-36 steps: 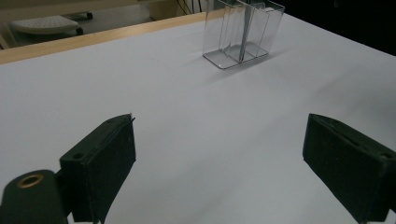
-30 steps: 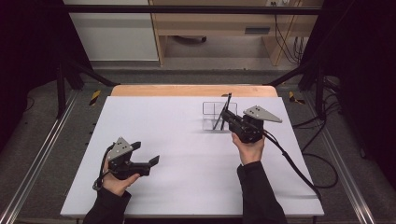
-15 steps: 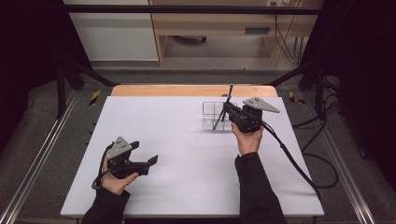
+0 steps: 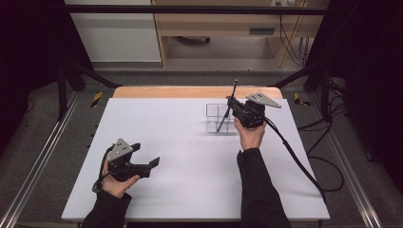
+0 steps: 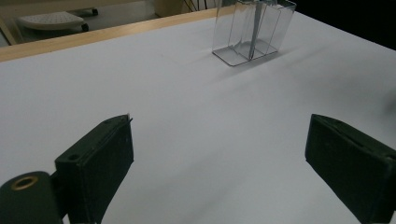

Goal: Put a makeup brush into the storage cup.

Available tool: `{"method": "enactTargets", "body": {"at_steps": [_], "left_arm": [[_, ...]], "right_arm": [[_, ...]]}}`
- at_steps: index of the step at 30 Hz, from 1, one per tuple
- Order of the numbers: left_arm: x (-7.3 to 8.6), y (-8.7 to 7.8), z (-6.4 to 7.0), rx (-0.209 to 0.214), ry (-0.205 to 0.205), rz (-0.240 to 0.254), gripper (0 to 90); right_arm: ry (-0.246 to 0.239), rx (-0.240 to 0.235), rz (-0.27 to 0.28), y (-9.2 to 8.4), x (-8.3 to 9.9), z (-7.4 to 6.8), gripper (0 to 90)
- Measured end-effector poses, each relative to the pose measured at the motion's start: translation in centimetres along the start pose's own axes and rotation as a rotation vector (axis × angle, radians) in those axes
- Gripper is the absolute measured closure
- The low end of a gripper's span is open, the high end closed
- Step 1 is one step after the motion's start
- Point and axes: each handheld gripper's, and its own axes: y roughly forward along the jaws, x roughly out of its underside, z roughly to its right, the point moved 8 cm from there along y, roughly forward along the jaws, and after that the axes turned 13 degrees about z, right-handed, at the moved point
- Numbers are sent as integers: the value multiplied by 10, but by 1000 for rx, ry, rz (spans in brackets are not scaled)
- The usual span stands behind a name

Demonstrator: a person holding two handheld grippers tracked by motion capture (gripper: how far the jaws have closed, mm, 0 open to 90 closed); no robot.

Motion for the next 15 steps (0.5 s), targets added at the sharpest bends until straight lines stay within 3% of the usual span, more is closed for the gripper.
{"method": "enactTargets", "body": {"at_steps": [15], "left_arm": [[0,1,2,6,2,-1,69]], "right_arm": [[-1,34,-1,20,1,7,840]]}}
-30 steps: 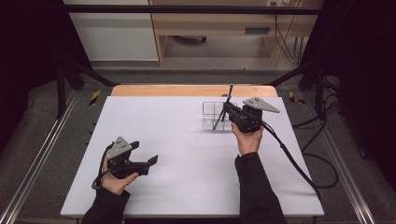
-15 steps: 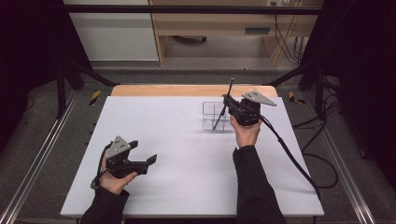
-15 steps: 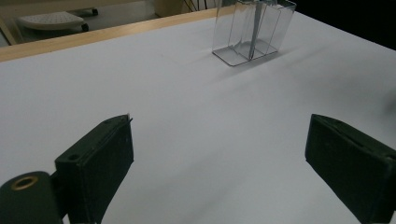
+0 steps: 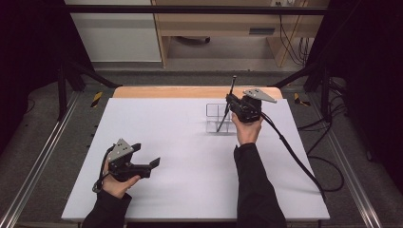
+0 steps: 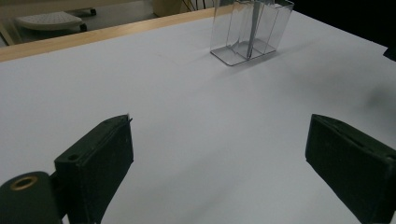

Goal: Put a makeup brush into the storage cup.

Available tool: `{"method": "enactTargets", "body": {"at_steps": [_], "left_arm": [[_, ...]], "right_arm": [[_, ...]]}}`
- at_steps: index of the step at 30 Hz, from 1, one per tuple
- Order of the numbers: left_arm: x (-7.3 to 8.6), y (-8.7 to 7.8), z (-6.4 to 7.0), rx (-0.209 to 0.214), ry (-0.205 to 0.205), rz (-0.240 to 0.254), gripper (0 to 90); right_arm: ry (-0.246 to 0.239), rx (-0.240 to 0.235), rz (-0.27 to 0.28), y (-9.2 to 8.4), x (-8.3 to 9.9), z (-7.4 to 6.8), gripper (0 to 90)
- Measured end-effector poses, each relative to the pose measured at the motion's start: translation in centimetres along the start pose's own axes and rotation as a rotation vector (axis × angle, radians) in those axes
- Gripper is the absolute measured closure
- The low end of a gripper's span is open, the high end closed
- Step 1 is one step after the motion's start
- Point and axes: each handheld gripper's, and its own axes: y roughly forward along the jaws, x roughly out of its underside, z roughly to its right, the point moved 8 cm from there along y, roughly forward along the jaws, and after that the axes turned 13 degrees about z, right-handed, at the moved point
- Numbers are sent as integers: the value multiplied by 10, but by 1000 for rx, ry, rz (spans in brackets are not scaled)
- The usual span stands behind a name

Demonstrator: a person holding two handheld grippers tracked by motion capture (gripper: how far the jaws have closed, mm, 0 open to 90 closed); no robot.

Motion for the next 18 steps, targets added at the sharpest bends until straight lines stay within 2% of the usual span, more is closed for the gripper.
{"method": "enactTargets", "body": {"at_steps": [18], "left_arm": [[-1,-1,-1,-1,2,2,68]], "right_arm": [[5,29,-23,18,16,4,840]]}}
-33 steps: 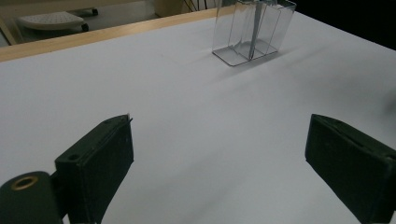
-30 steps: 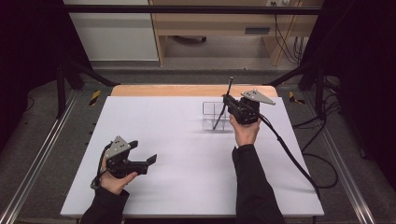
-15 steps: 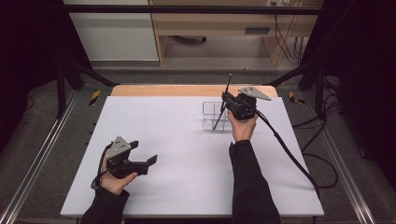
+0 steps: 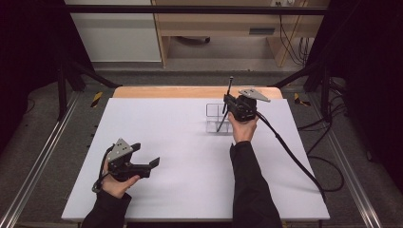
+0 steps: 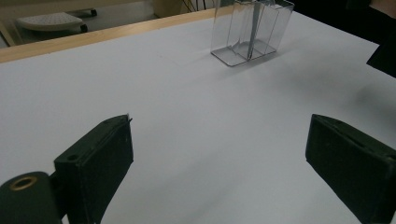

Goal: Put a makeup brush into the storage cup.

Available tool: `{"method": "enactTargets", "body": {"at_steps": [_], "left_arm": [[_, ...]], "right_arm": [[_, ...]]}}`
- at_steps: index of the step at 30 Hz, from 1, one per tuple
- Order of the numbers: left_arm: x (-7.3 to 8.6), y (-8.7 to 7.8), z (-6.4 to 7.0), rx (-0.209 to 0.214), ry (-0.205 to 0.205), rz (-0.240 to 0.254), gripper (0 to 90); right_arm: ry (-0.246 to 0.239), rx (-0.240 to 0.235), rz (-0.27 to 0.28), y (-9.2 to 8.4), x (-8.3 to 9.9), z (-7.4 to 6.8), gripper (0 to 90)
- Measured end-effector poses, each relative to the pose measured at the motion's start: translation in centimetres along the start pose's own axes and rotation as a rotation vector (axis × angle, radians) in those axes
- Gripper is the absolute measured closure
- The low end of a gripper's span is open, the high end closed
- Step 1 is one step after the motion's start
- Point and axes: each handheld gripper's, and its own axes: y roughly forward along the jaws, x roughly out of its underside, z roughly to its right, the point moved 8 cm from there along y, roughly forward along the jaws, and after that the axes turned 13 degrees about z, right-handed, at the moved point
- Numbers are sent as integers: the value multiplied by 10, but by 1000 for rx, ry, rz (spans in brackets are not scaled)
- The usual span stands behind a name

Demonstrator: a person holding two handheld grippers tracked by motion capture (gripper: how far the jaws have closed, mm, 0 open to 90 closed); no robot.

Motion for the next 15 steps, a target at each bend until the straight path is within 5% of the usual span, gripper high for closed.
{"method": "enactTargets", "body": {"at_steps": [15], "left_arm": [[0,0,0,-1,3,0,68]], "right_arm": [[-5,2,-28,5,14,-3,840]]}}
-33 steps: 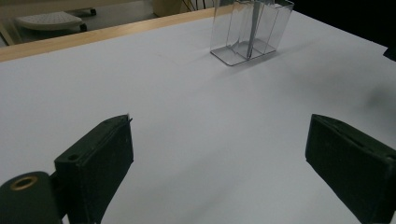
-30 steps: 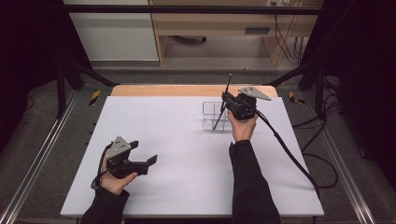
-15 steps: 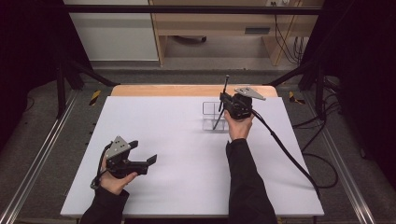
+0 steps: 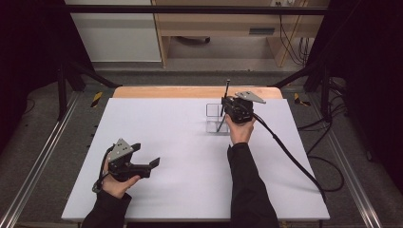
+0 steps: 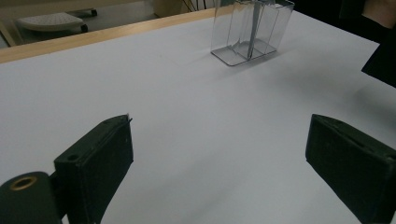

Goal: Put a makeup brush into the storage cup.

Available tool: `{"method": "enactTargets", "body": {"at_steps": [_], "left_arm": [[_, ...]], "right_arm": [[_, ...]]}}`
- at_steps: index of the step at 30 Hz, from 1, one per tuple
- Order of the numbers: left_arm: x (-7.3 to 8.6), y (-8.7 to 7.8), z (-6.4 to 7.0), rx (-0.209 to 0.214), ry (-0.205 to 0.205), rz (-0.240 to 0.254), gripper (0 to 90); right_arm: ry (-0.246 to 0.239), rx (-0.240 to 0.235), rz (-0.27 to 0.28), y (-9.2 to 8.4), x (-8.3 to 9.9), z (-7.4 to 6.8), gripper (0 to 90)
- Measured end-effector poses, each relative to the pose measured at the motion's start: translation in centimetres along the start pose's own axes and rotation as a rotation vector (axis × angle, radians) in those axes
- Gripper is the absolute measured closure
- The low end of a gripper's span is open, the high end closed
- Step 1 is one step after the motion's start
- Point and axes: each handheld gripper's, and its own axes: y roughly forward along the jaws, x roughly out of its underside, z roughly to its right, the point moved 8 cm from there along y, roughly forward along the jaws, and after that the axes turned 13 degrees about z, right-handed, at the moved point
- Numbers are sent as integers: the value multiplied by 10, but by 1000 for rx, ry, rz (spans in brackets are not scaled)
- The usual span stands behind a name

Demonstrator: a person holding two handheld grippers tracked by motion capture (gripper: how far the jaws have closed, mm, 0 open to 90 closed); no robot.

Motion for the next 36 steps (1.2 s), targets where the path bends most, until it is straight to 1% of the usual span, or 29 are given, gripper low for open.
{"method": "enactTargets", "body": {"at_steps": [5,11,25,33,36], "left_arm": [[0,0,0,-1,0,-1,68],[0,0,0,-2,0,-2,68],[1,0,0,-1,3,-3,68],[1,1,0,-1,6,-7,68],[2,1,0,-2,7,-9,68]], "right_arm": [[-1,2,-7,1,5,-1,840],[3,7,-21,2,11,0,840],[-7,11,-55,3,25,-3,840],[4,17,-78,1,36,3,839],[-8,16,-88,0,39,3,839]]}}
